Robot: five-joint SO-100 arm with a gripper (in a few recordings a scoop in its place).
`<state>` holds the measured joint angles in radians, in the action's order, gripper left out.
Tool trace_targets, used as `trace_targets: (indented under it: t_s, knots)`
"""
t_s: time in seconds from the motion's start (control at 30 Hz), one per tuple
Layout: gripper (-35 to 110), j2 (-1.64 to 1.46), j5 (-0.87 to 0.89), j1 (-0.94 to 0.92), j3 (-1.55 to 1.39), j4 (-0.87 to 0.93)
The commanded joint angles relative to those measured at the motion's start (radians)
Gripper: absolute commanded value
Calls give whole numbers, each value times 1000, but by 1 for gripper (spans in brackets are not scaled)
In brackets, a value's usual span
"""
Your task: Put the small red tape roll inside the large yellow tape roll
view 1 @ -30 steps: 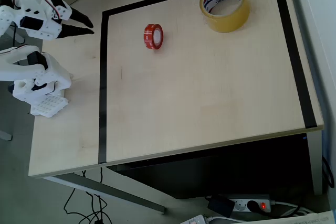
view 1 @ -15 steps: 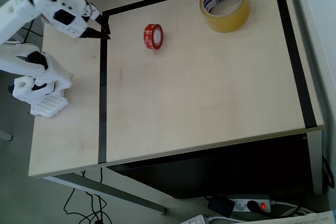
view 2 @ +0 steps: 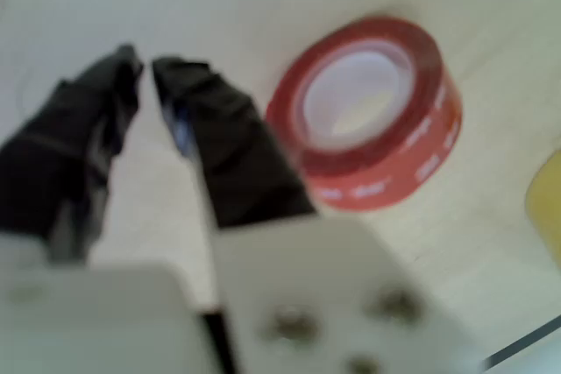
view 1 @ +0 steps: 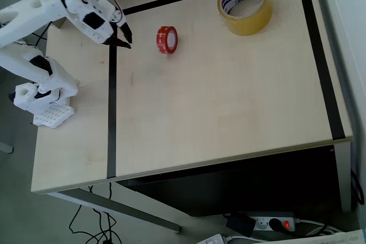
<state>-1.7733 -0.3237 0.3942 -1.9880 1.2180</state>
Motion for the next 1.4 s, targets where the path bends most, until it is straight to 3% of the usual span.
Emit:
trace_targets:
  t_s: [0.0, 0.7, 1.37]
  knots:
    - [0, 14, -26, 20, 87, -25]
    - [0, 218, -17, 3, 256, -158]
    - [0, 216, -11, -140, 235, -325]
